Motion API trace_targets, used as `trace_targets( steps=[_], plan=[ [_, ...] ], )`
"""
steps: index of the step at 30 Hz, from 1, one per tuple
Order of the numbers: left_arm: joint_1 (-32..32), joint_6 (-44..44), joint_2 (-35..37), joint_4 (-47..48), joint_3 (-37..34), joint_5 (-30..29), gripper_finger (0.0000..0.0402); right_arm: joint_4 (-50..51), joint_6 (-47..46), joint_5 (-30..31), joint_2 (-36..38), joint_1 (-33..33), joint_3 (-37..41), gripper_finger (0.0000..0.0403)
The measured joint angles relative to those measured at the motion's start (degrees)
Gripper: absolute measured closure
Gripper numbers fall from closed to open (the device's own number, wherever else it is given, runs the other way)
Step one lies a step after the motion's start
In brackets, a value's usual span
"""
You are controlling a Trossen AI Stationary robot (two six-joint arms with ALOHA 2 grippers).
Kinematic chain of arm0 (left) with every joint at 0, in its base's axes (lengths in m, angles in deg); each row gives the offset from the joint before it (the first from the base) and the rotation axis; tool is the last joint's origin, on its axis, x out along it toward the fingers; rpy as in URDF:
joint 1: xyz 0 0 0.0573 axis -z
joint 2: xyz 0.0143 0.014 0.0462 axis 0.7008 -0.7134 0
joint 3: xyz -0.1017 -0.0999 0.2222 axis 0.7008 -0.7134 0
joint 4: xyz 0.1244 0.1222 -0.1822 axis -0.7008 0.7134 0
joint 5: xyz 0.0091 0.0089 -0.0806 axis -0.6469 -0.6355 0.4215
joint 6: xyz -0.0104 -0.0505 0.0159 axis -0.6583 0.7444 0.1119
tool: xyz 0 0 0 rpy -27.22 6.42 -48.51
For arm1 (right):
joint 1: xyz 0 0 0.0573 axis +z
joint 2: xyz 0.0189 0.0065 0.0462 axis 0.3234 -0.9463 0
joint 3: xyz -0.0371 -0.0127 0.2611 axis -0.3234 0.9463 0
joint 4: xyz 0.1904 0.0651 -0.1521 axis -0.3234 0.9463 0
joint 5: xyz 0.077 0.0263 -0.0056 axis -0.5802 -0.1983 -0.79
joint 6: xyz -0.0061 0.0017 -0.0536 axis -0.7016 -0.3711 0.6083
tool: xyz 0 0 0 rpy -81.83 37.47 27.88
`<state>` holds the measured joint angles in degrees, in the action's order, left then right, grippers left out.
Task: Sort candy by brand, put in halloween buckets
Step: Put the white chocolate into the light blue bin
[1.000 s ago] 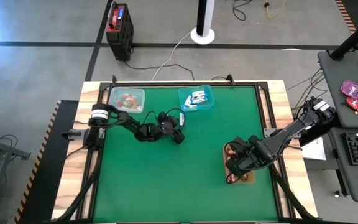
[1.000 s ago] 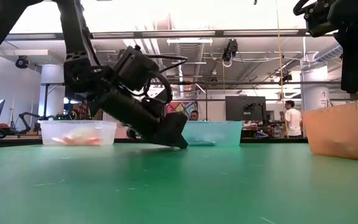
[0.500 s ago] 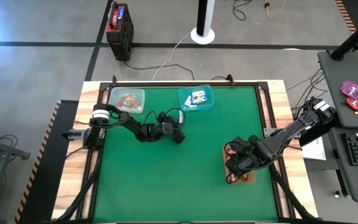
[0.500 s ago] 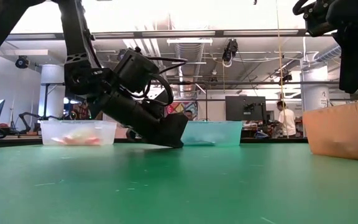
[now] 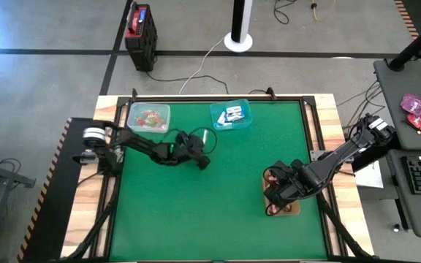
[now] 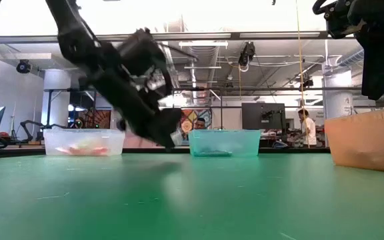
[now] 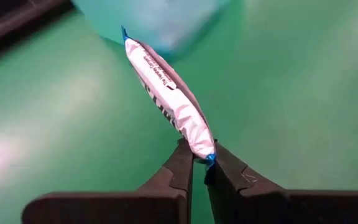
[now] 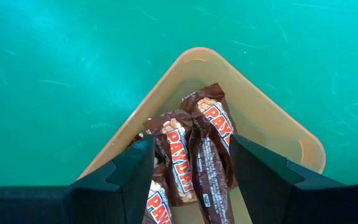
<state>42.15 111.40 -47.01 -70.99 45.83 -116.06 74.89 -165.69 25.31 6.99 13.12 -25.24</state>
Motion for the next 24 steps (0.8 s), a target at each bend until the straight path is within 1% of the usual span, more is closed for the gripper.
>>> trace_targets(
  steps=[2, 4, 7, 9, 11, 12, 16, 18, 19, 21, 24],
  plan=[
    [-0.08, -0.63, 3.91, 4.19, 0.04, -0.41, 0.0392, -0.14, -0.02, 0.01, 0.0, 0.0, 0.02, 0.0202],
    [-0.06, -3.04, 7.39, 6.56, 0.04, -0.38, 0.0392, -0.48, -0.02, 0.02, 0.0, 0.0, 0.02, 0.0202],
    [-0.36, -10.83, 13.12, 6.66, 0.42, 0.22, 0.0392, -0.9, 0.0, 0.04, 0.02, 0.0, 0.02, 0.0202],
    [-1.88, -18.58, 15.74, 6.4, 1.92, 3.63, 0.0392, -0.93, 0.04, 0.02, 0.0, 0.0, 0.02, 0.0202],
    [-4.81, -24.38, 17.06, 6.66, 3.9, 9.87, 0.0392, -1.03, 0.07, 0.02, 0.0, 0.0, 0.02, 0.0202],
    [-6.56, -26.2, 17.17, 6.72, 5.28, 14.09, 0.0392, -1.09, 0.05, 0.05, 0.0, 0.0, 0.02, 0.0202],
    [-15.23, -32.35, 14.9, 10.81, 12.04, 30.3, 0.0393, -1.35, 0.02, 0.11, 0.01, 0.0, 0.02, 0.0202],
    [-18.61, -34.53, 12.12, 14.68, 15.81, 35.76, 0.0392, -1.39, 0.0, 0.09, 0.02, 0.0, 0.03, 0.0202],
    [-19.98, -34.89, 10.48, 16.24, 17.8, 37.39, 0.039, -1.53, 0.0, 0.08, 0.02, 0.0, 0.04, 0.0202],
    [-22.08, -35.07, 6.97, 18.59, 22.13, 37.93, 0.0379, -1.59, 0.0, 0.07, 0.02, 0.0, 0.03, 0.0202],
    [-24.48, -36.83, 1.6, 24.38, 28.9, 38.32, 0.0344, -1.76, 0.0, 0.04, 0.02, 0.0, 0.04, 0.0202]
  ],
)
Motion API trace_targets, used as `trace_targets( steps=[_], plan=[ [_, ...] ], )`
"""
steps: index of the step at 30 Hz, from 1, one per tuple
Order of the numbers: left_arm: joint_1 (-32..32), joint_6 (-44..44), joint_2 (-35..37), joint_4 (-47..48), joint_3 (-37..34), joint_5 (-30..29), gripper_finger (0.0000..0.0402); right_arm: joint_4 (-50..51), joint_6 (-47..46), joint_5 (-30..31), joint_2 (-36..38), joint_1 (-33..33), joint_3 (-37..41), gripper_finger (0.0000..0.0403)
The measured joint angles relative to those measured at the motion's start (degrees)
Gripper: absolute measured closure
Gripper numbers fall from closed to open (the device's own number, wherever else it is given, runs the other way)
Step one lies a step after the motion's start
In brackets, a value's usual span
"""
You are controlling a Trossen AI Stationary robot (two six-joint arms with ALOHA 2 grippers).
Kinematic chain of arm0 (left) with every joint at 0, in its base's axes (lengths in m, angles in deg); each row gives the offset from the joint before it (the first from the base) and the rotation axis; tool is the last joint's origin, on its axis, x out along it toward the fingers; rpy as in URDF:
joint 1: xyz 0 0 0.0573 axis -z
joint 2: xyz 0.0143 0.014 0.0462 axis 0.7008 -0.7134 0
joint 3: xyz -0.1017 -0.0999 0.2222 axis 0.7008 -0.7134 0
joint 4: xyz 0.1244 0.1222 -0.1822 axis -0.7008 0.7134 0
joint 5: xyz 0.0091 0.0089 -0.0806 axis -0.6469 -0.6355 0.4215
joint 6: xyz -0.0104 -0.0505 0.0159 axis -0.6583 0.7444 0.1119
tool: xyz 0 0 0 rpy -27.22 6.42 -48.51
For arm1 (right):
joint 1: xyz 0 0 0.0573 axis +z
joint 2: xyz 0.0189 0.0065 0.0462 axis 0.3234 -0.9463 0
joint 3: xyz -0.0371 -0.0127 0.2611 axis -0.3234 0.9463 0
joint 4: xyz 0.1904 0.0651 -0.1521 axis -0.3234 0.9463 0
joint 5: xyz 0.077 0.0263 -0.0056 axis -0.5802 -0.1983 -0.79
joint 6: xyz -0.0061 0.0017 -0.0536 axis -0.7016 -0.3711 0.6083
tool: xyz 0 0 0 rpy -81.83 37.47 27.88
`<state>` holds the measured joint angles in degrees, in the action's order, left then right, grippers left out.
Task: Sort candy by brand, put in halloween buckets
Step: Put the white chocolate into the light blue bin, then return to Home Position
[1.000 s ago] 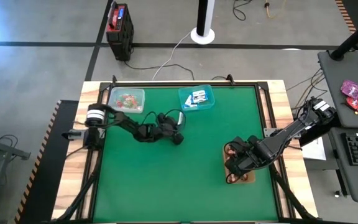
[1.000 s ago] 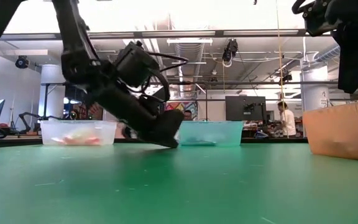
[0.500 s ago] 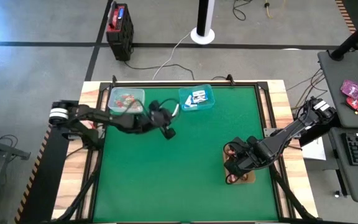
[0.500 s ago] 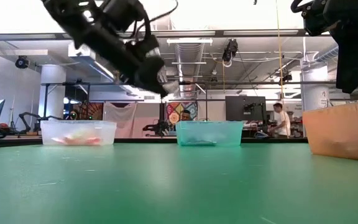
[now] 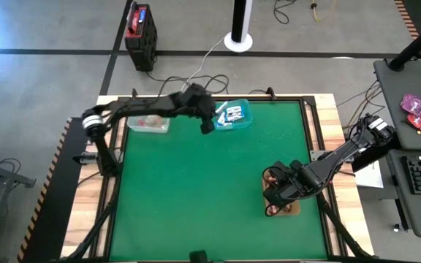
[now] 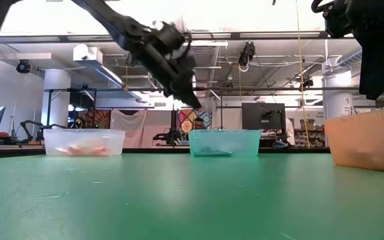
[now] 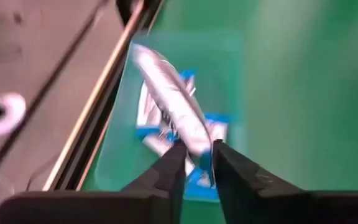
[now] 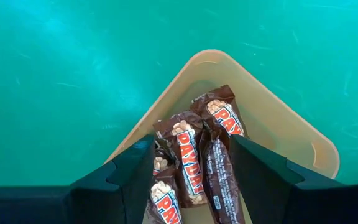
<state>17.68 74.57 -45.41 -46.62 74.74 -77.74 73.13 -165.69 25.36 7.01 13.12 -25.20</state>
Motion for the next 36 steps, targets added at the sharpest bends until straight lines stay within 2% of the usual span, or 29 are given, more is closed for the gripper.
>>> trace_targets(
  steps=[7, 10, 13, 16, 21, 25, 28, 32, 36],
  plan=[
    [-1.83, -0.83, -8.19, 13.58, 12.71, 0.66, 0.0254, -0.41, 0.92, 1.12, 0.0, 0.0, 0.0, 0.0202],
    [-1.09, -0.36, -7.73, 15.98, 12.98, 2.77, 0.0238, -2.07, 5.92, 8.19, 0.0, 0.2, 0.03, 0.0202],
    [1.79, 0.59, -2.66, 14.79, 8.78, 6.56, 0.0239, -8.66, 15.67, 15.32, 0.0, 0.31, 0.35, 0.0202],
    [6.98, 2.53, 4.84, 8.49, 0.11, 7.57, 0.0246, -19.83, 28.17, 19.93, 0.0, -0.35, 0.78, 0.0202],
    [18.35, 7.55, 22.16, -9.33, -19.49, 4.44, 0.0249, -44.35, 52.97, 19.53, 0.0, -3.49, 2.76, 0.0202],
    [26.18, 10.97, 37.13, -19.62, -33.71, -0.59, 0.0249, -61.23, 69.38, 10.18, 0.0, -7.25, 4.28, 0.0202],
    [30.14, 11.87, 48.8, -24.45, -41.81, -4.84, 0.0249, -69.86, 77.91, 4.69, 0.02, -10.21, 5.62, 0.0202],
    [31.48, 11.91, 63.51, -23.77, -50.75, -11.33, 0.0249, -73.98, 84.16, -0.36, 0.22, -14.37, 7.31, 0.0202],
    [31.43, 10.76, 76.45, -23.84, -56.94, -12.74, 0.0249, -74.54, 86.85, -6.19, 1.19, -18.33, 8.57, 0.0202]
  ],
)
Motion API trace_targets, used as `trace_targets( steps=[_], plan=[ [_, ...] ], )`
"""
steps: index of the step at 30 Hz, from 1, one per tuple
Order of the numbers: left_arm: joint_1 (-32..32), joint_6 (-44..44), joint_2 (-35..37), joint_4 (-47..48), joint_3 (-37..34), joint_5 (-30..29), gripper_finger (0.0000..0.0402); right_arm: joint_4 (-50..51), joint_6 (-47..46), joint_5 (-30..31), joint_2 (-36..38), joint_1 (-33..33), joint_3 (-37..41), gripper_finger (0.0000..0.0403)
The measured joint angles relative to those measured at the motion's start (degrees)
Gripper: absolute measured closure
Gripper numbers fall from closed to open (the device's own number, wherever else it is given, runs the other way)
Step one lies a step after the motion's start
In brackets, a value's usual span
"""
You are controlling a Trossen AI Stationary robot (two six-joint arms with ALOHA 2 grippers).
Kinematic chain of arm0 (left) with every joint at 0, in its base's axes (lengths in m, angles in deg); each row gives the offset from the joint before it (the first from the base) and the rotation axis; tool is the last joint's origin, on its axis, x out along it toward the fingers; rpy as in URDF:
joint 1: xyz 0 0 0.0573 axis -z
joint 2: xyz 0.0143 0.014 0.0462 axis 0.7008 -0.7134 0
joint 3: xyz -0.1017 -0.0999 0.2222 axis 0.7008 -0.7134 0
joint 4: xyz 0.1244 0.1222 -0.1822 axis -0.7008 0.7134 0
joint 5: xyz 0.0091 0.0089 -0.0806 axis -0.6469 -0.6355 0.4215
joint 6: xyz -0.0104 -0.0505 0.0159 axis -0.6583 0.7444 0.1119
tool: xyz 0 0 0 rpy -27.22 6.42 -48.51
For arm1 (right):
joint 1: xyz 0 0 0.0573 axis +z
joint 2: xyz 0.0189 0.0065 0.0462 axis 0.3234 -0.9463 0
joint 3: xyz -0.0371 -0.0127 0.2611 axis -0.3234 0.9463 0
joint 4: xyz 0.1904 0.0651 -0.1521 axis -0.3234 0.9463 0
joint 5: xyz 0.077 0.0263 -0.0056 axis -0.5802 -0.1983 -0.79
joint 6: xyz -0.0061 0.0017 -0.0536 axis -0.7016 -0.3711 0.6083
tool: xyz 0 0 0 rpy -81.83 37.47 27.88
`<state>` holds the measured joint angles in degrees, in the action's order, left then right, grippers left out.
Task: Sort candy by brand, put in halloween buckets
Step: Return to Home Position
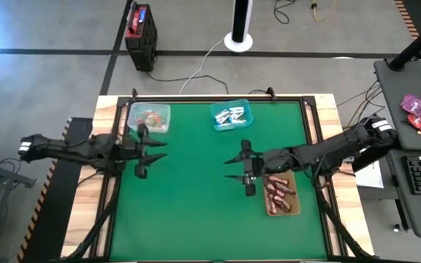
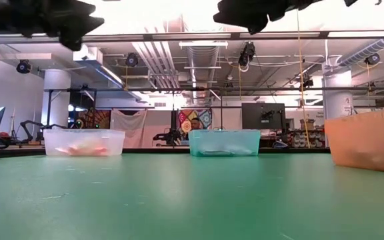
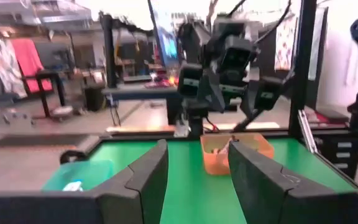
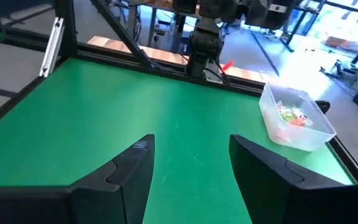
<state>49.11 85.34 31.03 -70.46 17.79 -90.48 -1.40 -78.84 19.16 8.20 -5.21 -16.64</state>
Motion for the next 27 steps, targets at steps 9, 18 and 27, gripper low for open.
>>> trace_targets(
  steps=[9, 18, 27],
  plan=[
    [-0.02, -0.96, 21.01, 13.09, -5.94, -4.52, 0.0249, -4.59, 4.19, -1.58, 12.7, -3.29, 8.84, 0.0212],
    [0.0, -5.6, 25.62, 20.0, -6.05, -2.54, 0.0252, -7.91, 5.32, -1.32, 33.68, -3.22, 24.74, 0.0245],
    [-0.02, -5.98, 25.69, 20.18, -8.14, -3.95, 0.0305, -8.96, 9.44, -2.31, 55.14, -3.2, 39.33, 0.0278]
  ],
)
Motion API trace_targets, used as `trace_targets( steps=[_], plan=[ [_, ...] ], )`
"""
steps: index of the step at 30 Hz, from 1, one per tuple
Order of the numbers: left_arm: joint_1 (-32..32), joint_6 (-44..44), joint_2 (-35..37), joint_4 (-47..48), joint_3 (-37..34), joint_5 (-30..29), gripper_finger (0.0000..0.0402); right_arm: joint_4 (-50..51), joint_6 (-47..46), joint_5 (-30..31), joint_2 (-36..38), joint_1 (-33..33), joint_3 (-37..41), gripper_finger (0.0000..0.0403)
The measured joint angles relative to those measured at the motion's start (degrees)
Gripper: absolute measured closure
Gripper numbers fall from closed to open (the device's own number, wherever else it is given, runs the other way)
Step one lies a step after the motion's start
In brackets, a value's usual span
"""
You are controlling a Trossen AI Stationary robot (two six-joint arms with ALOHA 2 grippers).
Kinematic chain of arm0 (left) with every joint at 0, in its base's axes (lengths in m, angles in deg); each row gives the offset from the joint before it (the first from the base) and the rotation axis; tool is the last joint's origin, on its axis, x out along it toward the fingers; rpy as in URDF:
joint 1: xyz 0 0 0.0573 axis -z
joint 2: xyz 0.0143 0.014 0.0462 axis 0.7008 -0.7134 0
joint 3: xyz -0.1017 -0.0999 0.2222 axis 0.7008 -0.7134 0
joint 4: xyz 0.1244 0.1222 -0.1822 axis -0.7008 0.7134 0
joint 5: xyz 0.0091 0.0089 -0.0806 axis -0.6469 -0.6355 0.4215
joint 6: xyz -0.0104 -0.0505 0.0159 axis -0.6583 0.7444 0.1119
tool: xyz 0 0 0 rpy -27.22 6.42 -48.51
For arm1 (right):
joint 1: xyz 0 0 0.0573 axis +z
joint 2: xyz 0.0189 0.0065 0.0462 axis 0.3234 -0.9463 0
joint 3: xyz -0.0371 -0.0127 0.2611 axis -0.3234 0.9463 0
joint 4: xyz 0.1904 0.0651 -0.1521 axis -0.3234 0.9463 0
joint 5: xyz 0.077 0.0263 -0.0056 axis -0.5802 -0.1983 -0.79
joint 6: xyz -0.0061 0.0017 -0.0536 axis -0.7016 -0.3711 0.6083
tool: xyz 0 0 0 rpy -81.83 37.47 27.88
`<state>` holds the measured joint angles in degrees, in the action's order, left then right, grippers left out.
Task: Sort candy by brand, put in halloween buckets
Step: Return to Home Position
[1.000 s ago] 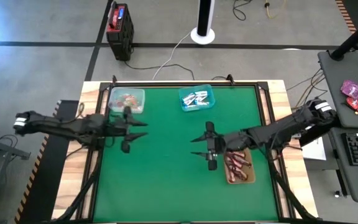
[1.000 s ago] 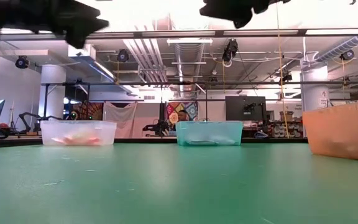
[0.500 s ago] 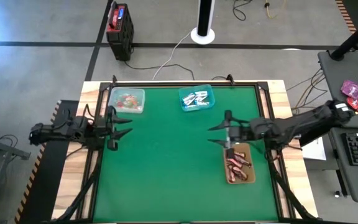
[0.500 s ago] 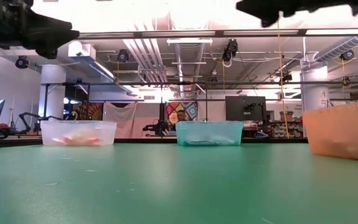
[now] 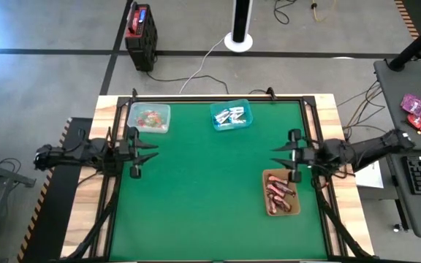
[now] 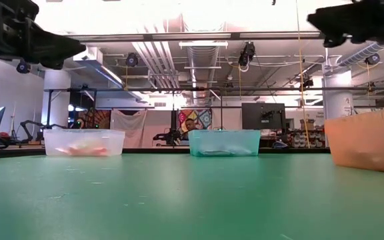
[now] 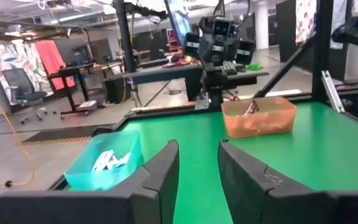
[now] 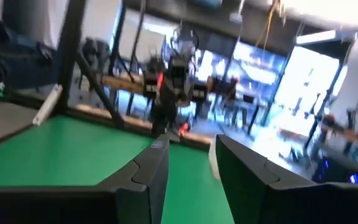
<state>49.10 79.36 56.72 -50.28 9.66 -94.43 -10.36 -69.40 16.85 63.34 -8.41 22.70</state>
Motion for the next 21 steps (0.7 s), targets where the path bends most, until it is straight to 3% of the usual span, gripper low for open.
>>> trace_targets(
  steps=[4, 8, 21],
  plan=[
    [0.01, 0.0, -0.84, 0.16, -0.07, 0.05, 0.0313, -4.56, 1.57, -3.34, 10.11, 0.0, 7.11, 0.0292],
    [0.01, 0.0, -1.47, 0.03, -0.07, 0.04, 0.0314, -0.48, 1.01, -3.52, 18.01, 0.0, 7.07, 0.0306],
    [0.02, 0.0, -3.03, 0.05, -0.09, 0.05, 0.0314, -0.76, 0.7, -2.2, 15.09, 0.0, 7.12, 0.0324]
  ],
)
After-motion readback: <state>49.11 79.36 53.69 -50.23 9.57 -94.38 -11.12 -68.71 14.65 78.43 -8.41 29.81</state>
